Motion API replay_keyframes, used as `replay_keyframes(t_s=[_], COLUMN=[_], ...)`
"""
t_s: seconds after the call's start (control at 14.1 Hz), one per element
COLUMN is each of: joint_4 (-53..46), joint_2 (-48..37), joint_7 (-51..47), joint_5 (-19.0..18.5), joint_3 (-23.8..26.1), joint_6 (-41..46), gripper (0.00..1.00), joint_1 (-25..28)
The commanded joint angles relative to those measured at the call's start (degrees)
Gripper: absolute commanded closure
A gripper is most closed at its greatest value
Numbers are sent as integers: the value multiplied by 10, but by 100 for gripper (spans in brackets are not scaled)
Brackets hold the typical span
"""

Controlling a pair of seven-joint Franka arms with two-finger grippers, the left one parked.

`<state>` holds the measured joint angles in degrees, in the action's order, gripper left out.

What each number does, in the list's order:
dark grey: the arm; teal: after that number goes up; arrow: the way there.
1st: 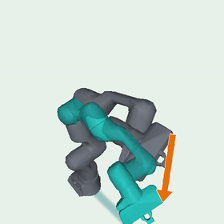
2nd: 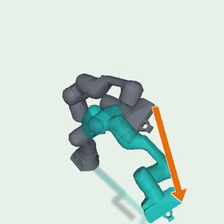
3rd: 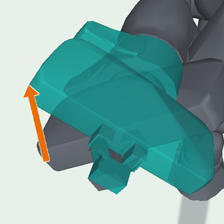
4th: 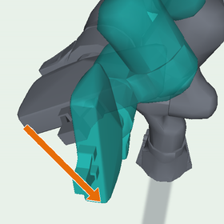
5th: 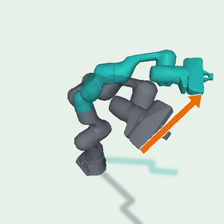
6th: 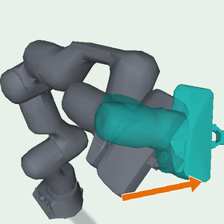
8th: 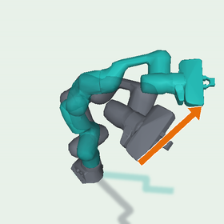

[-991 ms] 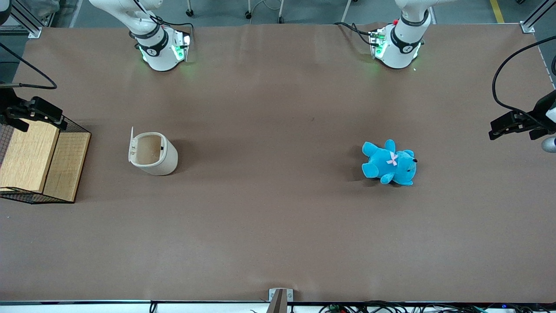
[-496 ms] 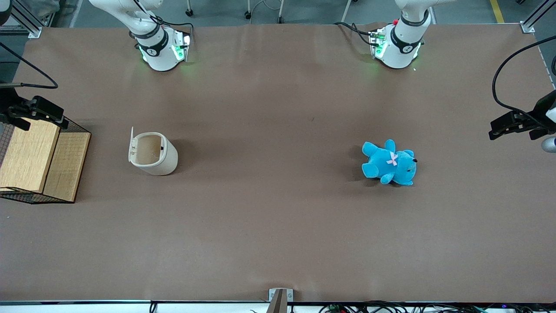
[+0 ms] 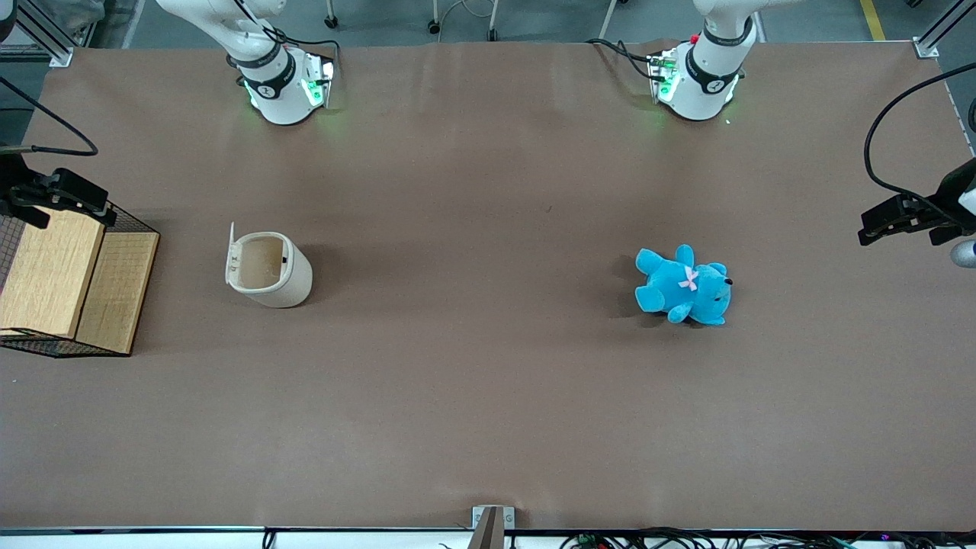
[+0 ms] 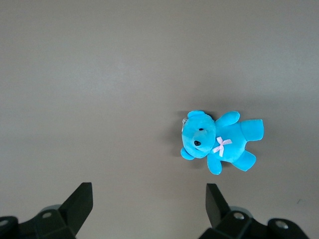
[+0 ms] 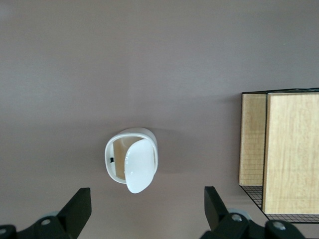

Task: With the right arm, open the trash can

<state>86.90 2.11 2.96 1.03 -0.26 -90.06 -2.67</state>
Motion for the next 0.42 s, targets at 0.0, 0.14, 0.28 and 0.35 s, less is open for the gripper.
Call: replay_keyframes(t_s=[0.0, 0.14, 0.28, 0.35], joint_4=[14, 18, 19, 19], joint_2=[-16, -18, -18, -18], joint_7=[13, 13, 13, 13], joint_5=[-29, -28, -28, -28], joint_3=[4, 4, 4, 4], joint_6=[3, 2, 2, 2], gripper=[0, 0, 0, 0], joint_1=[-9, -11, -11, -11])
